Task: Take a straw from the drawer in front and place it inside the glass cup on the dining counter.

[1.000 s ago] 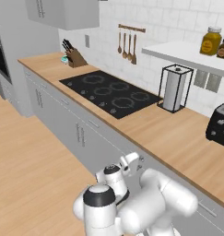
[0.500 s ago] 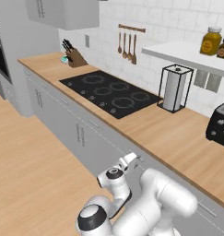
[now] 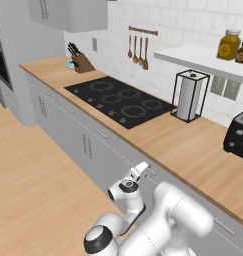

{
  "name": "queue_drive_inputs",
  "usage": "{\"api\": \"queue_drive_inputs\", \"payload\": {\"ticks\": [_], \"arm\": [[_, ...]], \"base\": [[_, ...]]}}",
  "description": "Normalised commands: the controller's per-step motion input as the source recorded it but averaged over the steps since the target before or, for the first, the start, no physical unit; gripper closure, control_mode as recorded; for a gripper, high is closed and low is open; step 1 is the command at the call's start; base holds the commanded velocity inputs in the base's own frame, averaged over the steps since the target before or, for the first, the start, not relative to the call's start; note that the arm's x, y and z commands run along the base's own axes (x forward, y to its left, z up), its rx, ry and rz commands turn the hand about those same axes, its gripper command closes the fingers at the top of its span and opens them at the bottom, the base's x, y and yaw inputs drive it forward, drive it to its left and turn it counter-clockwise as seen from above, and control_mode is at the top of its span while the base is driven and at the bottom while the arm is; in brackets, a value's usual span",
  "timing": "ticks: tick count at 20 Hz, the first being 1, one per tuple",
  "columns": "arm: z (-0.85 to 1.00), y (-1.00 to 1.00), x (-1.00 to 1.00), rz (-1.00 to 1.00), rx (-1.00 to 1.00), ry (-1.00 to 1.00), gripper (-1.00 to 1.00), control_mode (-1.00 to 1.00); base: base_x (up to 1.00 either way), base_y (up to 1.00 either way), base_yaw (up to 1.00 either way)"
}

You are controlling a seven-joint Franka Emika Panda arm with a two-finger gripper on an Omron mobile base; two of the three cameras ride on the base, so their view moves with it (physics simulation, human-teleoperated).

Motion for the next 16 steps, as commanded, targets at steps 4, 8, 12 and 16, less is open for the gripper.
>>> {"api": "queue_drive_inputs", "payload": {"ticks": [4, 8, 12, 16], "arm": [[-0.34, 0.0, 0.41, 0.0, 0.0, 0.04, -1.0, -1.0], [-0.43, 0.0, 0.37, 0.0, 0.0, 0.08, -1.0, -1.0], [-0.37, -0.01, 0.35, 0.0, 0.0, 0.06, -1.0, -1.0], [-0.26, -0.13, 0.37, 0.0, 0.0, 0.03, -1.0, -1.0]], "base": [[0.0, 0.0, 0.0], [0.0, 0.0, 0.0], [0.0, 0.0, 0.0], [0.0, 0.0, 0.0]]}}
